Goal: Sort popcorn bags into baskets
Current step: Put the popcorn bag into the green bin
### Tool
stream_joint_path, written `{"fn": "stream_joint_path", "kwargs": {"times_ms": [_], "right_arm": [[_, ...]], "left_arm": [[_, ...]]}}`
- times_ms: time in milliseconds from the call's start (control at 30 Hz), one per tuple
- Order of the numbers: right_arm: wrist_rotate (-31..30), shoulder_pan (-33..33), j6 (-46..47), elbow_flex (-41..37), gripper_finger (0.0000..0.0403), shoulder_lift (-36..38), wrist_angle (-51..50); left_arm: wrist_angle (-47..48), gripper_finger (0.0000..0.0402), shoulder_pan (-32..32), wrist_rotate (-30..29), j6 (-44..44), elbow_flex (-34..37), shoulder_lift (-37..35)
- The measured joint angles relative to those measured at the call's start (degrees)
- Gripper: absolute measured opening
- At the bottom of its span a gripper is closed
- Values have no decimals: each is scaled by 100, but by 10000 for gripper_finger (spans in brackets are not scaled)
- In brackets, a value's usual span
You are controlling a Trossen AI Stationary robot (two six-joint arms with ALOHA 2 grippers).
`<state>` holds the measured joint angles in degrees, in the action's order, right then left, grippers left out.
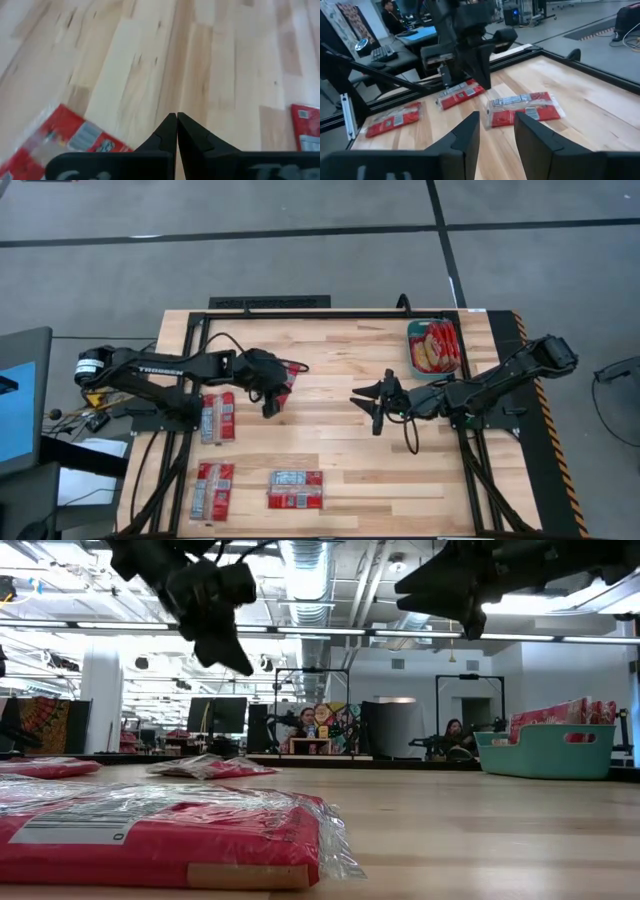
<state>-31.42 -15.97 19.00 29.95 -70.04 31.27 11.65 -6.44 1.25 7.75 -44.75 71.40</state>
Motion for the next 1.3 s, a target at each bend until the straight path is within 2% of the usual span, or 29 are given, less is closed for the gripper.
{"fn": "stream_joint_path", "kwargs": {"times_ms": [233,433,667,733,900,1000,1133,1300], "right_arm": [[-7,-15,-64,0,137,0,-308],[-245,64,-682,0,130,-2,-812],[452,521,-1773,0,148,-2,-439],[467,654,-1806,0,158,-2,-424],[446,903,-1799,0,181,-45,-579],[450,1013,-1797,-4,188,-242,-662],[428,1212,-1721,-4,188,-646,-612],[419,1463,-1585,-3,178,-1062,-471]], "left_arm": [[-401,0,162,-5,-327,-4,-4],[-523,0,169,23,-673,4,-4],[-495,0,-77,982,-726,4,-4],[-416,0,-94,774,-601,4,-4],[277,5,-94,-318,-308,4,-7],[738,32,-94,-975,159,4,-7],[1236,100,-94,-1538,584,4,38],[1349,203,-94,-1636,426,-5,383]]}}
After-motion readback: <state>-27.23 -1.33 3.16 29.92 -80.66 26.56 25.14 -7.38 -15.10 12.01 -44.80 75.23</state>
